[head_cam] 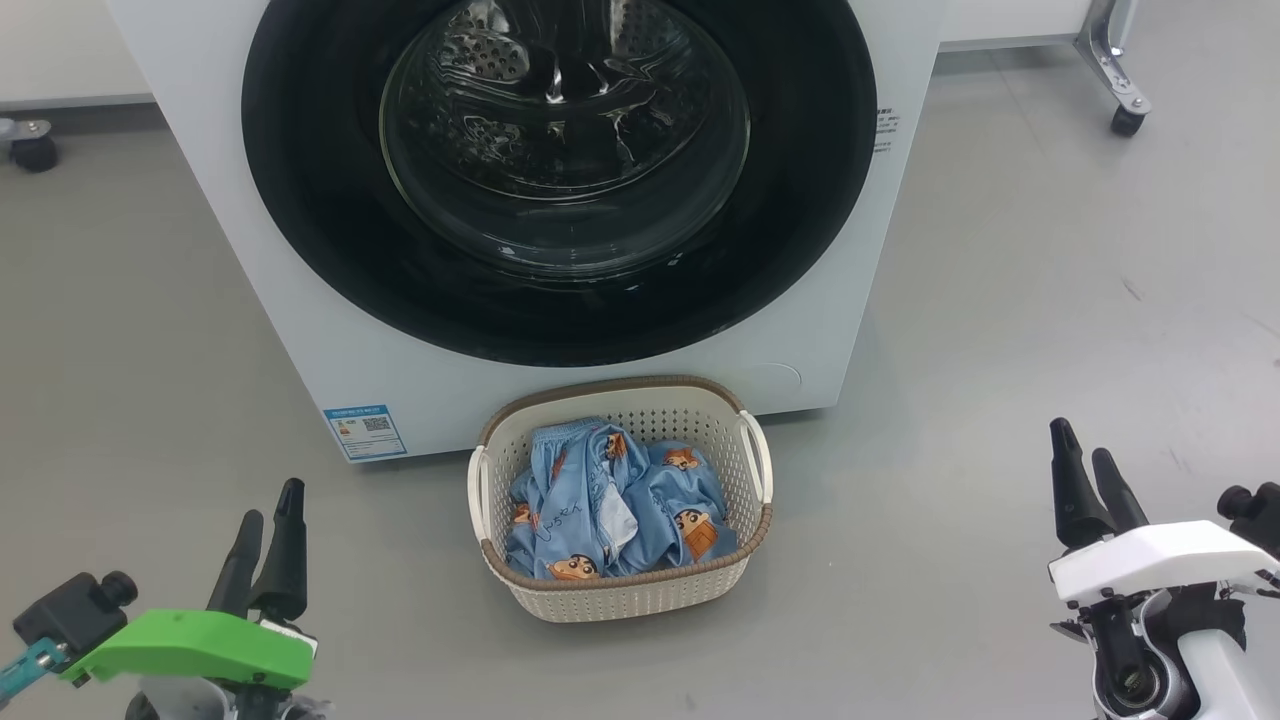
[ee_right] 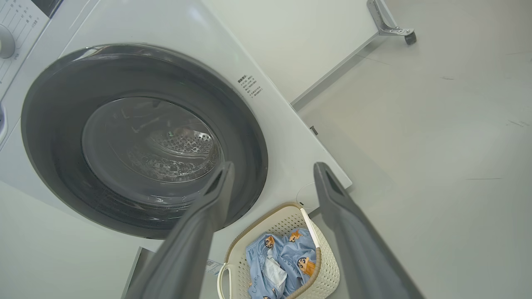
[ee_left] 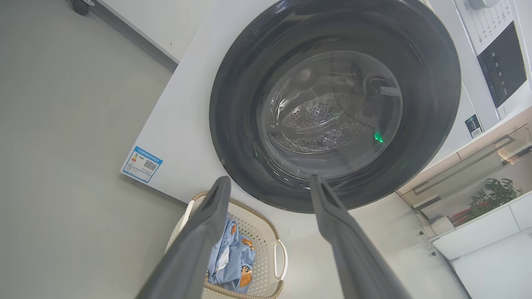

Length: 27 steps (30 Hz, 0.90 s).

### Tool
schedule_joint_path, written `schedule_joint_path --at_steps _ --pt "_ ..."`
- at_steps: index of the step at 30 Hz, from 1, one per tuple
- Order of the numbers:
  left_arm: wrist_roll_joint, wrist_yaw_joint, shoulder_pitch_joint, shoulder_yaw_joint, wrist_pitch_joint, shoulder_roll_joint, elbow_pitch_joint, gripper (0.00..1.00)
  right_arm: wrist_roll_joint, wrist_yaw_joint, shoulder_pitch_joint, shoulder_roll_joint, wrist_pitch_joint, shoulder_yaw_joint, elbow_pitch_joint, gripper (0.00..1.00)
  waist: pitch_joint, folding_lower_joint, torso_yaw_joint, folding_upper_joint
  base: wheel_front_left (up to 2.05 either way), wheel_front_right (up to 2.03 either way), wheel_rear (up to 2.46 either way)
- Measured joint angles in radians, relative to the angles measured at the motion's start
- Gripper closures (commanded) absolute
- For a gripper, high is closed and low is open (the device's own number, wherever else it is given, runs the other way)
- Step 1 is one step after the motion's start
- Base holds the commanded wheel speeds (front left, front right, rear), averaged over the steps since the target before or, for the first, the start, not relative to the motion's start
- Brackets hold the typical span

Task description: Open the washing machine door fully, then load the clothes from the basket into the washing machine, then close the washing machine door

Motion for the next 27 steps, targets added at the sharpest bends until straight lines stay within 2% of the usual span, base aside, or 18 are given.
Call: schedule_joint_path --at_steps 27 --pt "0.383 -0.001 -0.013 -0.060 -0.096 0.028 0.009 0.00 -0.343 -0.035 -0.053 -0.058 -0.096 0.143 0.027 0.00 -0.002 0.0000 0.007 0.0000 0.00 0.00 0.00"
